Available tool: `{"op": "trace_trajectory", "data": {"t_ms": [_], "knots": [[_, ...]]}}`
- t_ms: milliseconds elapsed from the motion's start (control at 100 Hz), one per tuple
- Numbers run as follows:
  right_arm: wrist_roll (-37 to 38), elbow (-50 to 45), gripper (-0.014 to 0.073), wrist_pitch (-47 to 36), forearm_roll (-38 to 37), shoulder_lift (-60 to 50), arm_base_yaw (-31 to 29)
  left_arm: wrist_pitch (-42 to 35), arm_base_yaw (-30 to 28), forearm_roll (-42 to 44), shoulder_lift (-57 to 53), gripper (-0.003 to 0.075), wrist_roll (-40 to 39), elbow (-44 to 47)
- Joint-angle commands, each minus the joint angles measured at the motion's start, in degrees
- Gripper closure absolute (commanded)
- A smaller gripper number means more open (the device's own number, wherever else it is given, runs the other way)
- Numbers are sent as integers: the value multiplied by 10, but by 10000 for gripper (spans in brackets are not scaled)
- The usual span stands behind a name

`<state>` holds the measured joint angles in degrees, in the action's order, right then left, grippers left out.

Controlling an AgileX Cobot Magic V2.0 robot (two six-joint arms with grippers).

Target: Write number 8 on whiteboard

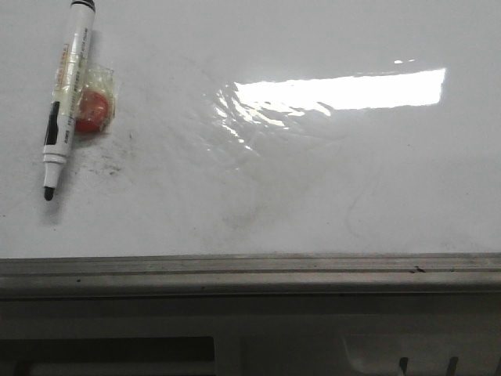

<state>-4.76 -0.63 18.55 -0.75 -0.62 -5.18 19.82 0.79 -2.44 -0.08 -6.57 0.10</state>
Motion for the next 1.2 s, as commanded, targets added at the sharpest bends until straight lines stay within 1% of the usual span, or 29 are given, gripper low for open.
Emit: {"op": "trace_trajectory", "data": {"t_ms": [0,530,650,870,1060,1190], "knots": [[-1,-7,657,-17,1,-12,-4,-20,-1,0,-18,741,-5,18],[-1,-7,657,-17,1,-12,-4,-21,-1,0,-18,741,-5,18],[-1,-7,657,-17,1,-12,-4,-27,-1,17,-18,741,-5,18],[-1,-7,657,-17,-2,-12,-4,-30,-1,17,-18,741,-5,18],[-1,-7,657,-17,-2,-12,-4,-36,-1,88,-18,741,-5,18],[-1,-7,657,-25,-4,-12,-4,-41,-1,92,-18,741,-5,18]]}}
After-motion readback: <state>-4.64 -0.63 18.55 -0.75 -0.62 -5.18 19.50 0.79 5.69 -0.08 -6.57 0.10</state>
